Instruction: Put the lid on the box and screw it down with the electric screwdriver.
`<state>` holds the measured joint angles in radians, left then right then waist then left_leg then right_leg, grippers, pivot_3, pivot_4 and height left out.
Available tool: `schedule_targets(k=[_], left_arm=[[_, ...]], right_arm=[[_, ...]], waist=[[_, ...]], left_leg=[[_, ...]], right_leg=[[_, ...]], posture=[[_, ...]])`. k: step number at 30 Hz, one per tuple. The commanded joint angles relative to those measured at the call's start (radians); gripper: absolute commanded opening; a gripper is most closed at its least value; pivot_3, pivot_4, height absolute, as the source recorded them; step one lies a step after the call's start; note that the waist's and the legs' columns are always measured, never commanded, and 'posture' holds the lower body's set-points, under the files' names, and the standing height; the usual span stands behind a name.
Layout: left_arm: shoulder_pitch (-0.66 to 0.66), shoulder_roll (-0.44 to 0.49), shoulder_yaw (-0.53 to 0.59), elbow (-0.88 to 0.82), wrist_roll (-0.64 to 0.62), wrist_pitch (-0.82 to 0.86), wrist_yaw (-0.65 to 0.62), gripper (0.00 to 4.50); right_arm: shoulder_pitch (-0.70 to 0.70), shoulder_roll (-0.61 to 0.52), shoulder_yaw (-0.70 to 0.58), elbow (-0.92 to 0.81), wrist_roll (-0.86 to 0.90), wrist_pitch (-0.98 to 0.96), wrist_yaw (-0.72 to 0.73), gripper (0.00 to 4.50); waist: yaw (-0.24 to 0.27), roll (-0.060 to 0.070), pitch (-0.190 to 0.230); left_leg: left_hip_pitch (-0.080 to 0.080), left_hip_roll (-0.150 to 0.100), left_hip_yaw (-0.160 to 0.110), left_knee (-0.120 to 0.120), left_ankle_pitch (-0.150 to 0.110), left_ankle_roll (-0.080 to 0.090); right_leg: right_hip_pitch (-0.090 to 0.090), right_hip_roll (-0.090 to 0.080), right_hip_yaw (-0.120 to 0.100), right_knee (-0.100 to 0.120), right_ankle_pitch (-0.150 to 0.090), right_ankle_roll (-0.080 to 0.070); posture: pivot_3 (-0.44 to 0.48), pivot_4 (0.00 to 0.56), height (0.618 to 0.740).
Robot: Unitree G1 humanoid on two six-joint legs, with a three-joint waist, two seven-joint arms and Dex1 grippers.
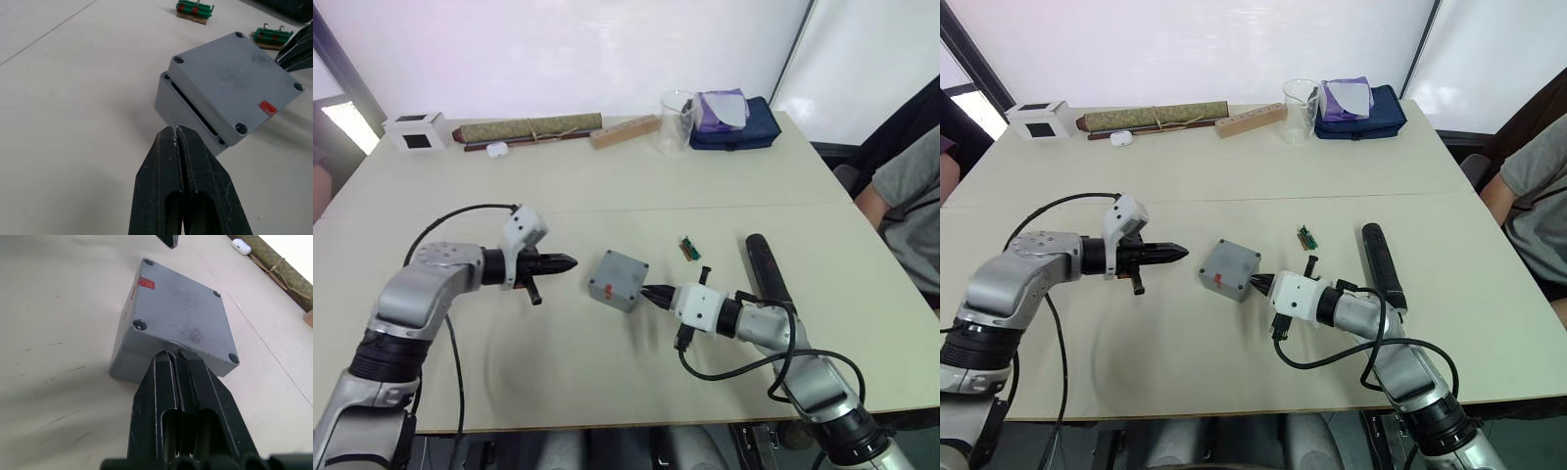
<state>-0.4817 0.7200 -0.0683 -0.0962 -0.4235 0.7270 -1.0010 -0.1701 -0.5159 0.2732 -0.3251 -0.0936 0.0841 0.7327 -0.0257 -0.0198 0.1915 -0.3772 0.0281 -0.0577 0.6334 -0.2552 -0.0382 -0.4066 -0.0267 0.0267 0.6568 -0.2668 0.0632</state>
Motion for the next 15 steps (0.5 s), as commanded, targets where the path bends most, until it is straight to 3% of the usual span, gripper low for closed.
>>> schedule_targets(k=[1, 15], left_arm=[[-0.005, -0.007, -0.008, -0.039, -0.001, -0.016, -0.001, 0.00], [-0.004, -0.059, -0.058, -0.041, 0.027, -0.037, 0.014, 0.00]], right_arm=[[-0.019, 0.013, 0.004, -0.016, 0.005, -0.003, -0.006, 0.05], [-0.050, 0.031, 0.020, 0.016, -0.012, -0.019, -0.015, 0.05]], waist=[[0.001, 0.000, 0.000], [0.008, 0.000, 0.000]], left_leg=[[0.000, 0.000, 0.000, 0.000, 0.000, 0.000], [0.000, 0.000, 0.000, -0.001, 0.000, 0.000]], right_leg=[[0.000, 0.000, 0.000, 0.000, 0.000, 0.000], [0.000, 0.000, 0.000, -0.001, 0.001, 0.001]], posture=[[0.000, 0.150, 0.740], [0.000, 0.150, 0.740]])
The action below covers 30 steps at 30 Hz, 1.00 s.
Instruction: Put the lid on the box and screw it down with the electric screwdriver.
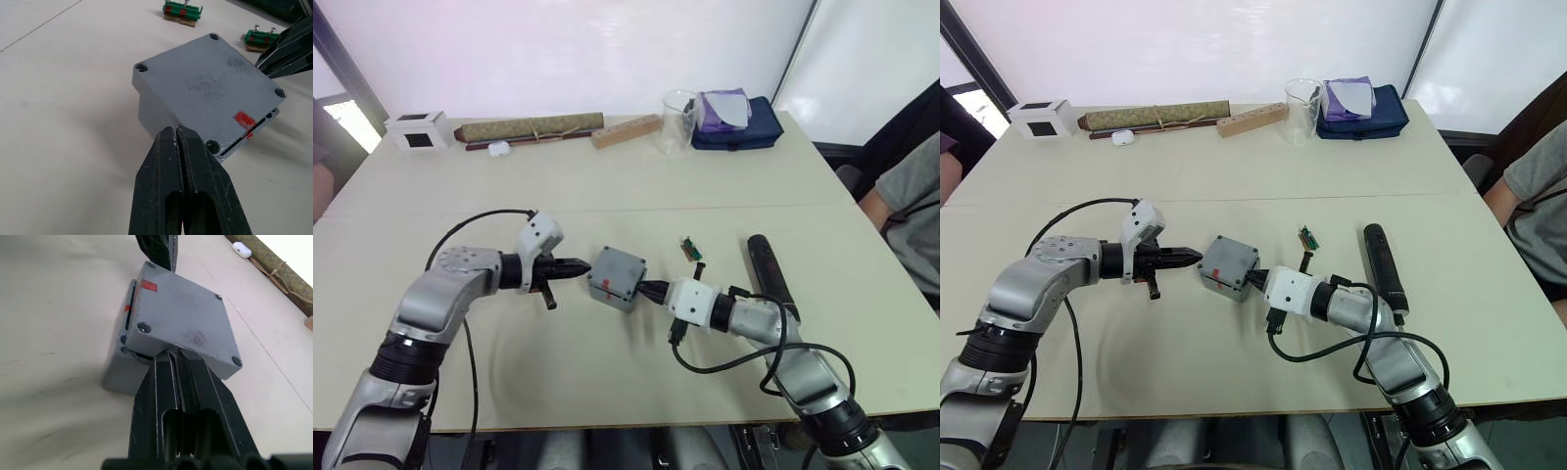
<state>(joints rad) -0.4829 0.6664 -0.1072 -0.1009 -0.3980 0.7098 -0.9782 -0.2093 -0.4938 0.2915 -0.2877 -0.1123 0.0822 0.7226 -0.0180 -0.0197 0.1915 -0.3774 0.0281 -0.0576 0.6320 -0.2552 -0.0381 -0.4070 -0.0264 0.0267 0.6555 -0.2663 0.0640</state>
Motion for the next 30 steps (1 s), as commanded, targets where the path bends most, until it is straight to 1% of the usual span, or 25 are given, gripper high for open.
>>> schedule_targets(k=[1, 9, 30], left_arm=[[-0.001, -0.007, -0.021, -0.040, 0.002, -0.020, -0.011, 0.00], [0.007, -0.020, -0.034, -0.048, 0.012, -0.027, -0.018, 0.00], [0.014, -0.019, -0.052, -0.104, 0.014, -0.002, -0.023, 0.00]], right_arm=[[-0.012, 0.009, 0.002, -0.021, 0.005, -0.017, -0.005, 0.05], [-0.005, 0.003, 0.005, -0.033, 0.008, -0.016, 0.004, 0.05], [0.011, 0.002, 0.014, -0.069, 0.018, -0.020, 0.034, 0.05]], waist=[[0.000, 0.000, 0.000], [0.000, 0.000, 0.000], [0.000, 0.000, 0.000]], left_leg=[[0.000, 0.000, 0.000, 0.000, 0.000, 0.000], [0.000, 0.000, 0.000, 0.000, 0.000, 0.000], [0.000, 0.000, 0.000, 0.000, 0.000, 0.000]], right_leg=[[0.000, 0.000, 0.000, 0.000, 0.000, 0.000], [0.000, 0.000, 0.000, 0.000, 0.000, 0.000], [0.000, 0.000, 0.000, 0.000, 0.000, 0.000]], posture=[[0.000, 0.150, 0.740], [0.000, 0.150, 0.740], [0.000, 0.150, 0.740]])
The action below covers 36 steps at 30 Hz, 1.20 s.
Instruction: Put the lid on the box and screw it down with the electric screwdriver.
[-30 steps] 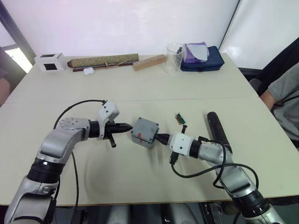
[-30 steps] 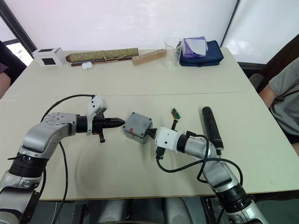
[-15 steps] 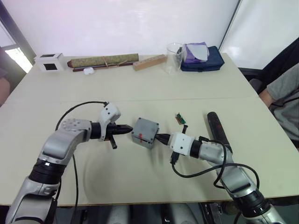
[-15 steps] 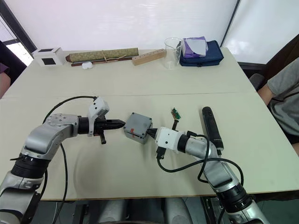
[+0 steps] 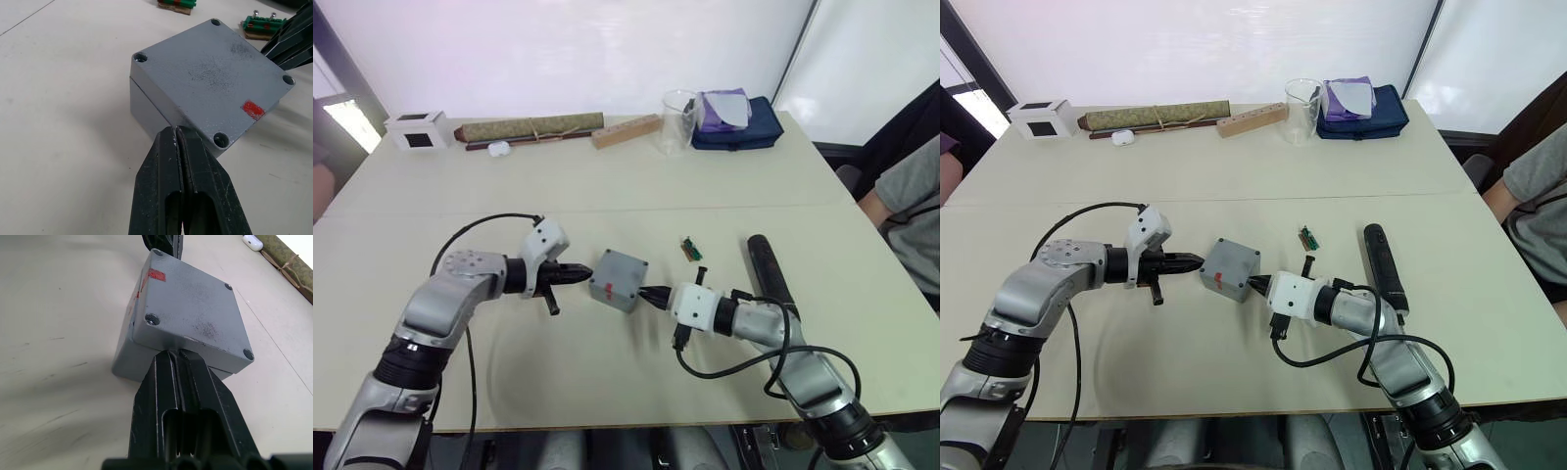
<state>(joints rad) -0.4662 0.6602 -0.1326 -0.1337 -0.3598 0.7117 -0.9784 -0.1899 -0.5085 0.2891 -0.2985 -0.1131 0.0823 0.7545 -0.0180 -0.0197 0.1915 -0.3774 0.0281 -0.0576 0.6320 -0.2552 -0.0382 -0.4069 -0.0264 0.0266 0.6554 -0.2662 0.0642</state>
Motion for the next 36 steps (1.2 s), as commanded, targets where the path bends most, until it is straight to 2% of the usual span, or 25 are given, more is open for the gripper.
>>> schedule_targets(k=[1, 23, 30, 36], left_arm=[[-0.004, -0.013, -0.026, -0.069, -0.024, -0.003, -0.022, 0.00], [-0.019, -0.011, -0.002, -0.031, -0.002, -0.014, -0.007, 0.00], [-0.059, -0.005, 0.026, 0.059, 0.017, -0.048, -0.005, 0.00], [-0.054, -0.011, -0.001, 0.103, 0.040, -0.096, -0.010, 0.00]], right_arm=[[-0.009, 0.018, 0.016, -0.056, 0.018, -0.021, 0.001, 0.05], [-0.022, 0.011, 0.021, -0.035, 0.002, -0.035, -0.001, 0.05], [0.007, -0.030, -0.011, -0.047, 0.019, -0.031, 0.011, 0.05], [0.012, -0.032, -0.002, -0.038, 0.019, -0.020, 0.012, 0.05]], waist=[[0.000, 0.000, 0.000], [-0.001, 0.000, 0.000], [0.001, 0.000, 0.000], [0.000, 0.000, 0.000]], left_leg=[[0.000, 0.000, 0.000, 0.000, 0.000, 0.000], [0.000, 0.000, 0.000, 0.000, 0.000, 0.000], [0.000, 0.000, 0.000, 0.000, 0.000, 0.000], [0.000, 0.000, 0.000, 0.000, 0.000, 0.000]], right_leg=[[0.000, 0.000, 0.000, 0.000, 0.000, 0.000], [0.000, 0.000, 0.000, 0.000, 0.000, 0.000], [0.000, 0.000, 0.000, 0.000, 0.000, 0.000], [0.000, 0.000, 0.000, 0.000, 0.000, 0.000]], posture=[[0.000, 0.150, 0.740], [0.000, 0.150, 0.740], [0.000, 0.150, 0.740], [0.000, 0.150, 0.740]])
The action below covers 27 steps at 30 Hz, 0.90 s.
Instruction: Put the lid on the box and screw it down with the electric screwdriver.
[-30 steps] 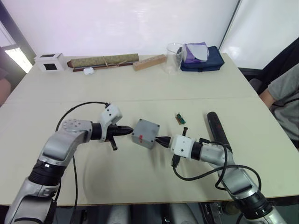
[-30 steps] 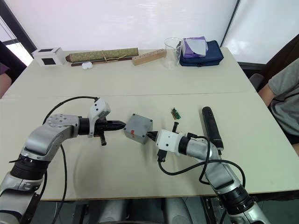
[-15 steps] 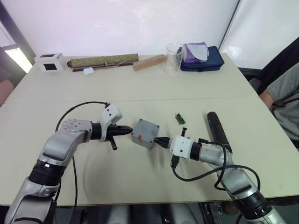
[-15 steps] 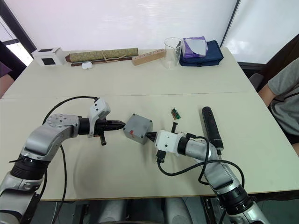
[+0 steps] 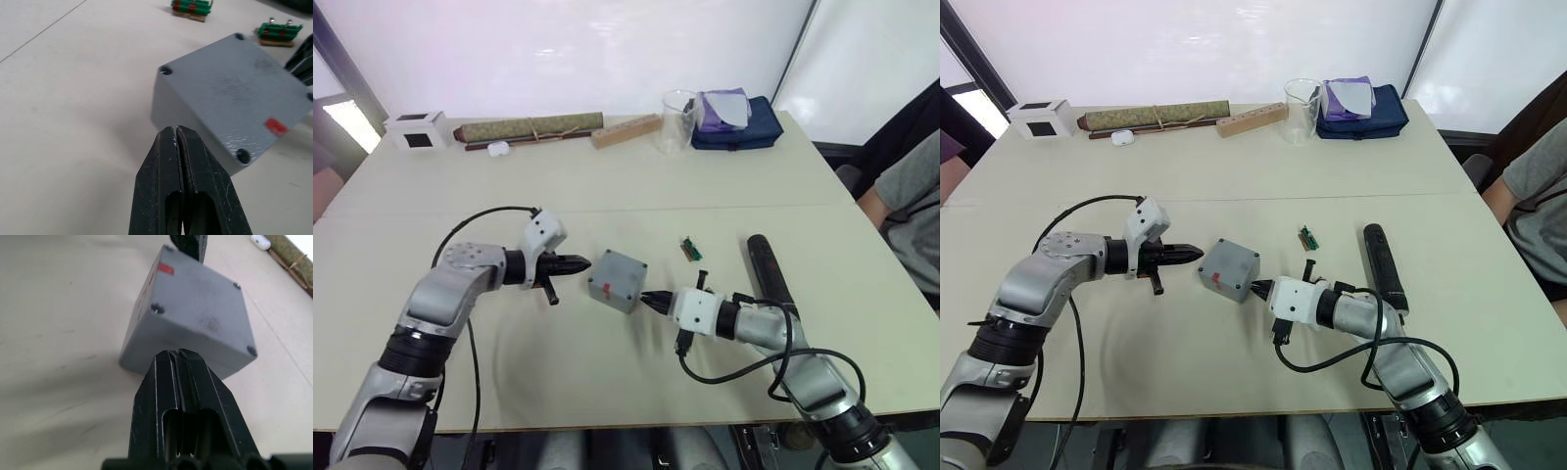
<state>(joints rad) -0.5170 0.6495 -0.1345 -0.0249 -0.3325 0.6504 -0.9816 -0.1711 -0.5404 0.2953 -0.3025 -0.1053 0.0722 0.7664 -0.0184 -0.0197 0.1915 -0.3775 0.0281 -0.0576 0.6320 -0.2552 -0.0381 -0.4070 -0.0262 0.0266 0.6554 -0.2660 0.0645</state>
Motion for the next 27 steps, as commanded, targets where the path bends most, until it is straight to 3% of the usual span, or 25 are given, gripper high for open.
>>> schedule_targets(k=[1, 8, 18, 27], left_arm=[[0.003, -0.001, -0.009, -0.003, 0.023, -0.047, -0.005, 0.00], [0.059, -0.023, -0.058, -0.024, 0.056, -0.066, 0.002, 0.00], [0.109, -0.036, -0.038, -0.176, 0.002, 0.055, 0.010, 0.00], [0.110, -0.036, -0.025, -0.202, -0.004, 0.088, 0.022, 0.00]], right_arm=[[-0.009, 0.003, -0.006, -0.033, 0.011, -0.007, 0.000, 0.05], [-0.062, 0.030, 0.032, 0.040, -0.042, 0.010, -0.023, 0.05], [-0.113, 0.038, 0.036, 0.106, -0.063, -0.014, -0.025, 0.05], [-0.124, 0.049, 0.040, 0.115, -0.064, -0.020, -0.024, 0.05]], waist=[[0.001, 0.000, 0.000], [0.001, 0.000, 0.000], [0.001, 0.000, 0.000], [0.000, 0.000, 0.000]], left_leg=[[0.000, 0.000, 0.000, 0.000, 0.000, 0.000], [0.000, 0.000, 0.000, 0.000, 0.000, 0.000], [0.000, 0.000, 0.000, 0.000, 0.000, 0.000], [0.000, 0.000, 0.000, 0.000, 0.000, 0.000]], right_leg=[[0.000, 0.000, 0.000, 0.000, 0.000, 0.000], [0.000, 0.000, 0.000, 0.000, 0.000, 0.000], [0.000, 0.000, 0.000, 0.000, 0.000, 0.000], [0.000, 0.000, 0.000, 0.000, 0.000, 0.000]], posture=[[0.000, 0.150, 0.740], [0.000, 0.150, 0.740], [0.000, 0.150, 0.740], [0.000, 0.150, 0.740]])
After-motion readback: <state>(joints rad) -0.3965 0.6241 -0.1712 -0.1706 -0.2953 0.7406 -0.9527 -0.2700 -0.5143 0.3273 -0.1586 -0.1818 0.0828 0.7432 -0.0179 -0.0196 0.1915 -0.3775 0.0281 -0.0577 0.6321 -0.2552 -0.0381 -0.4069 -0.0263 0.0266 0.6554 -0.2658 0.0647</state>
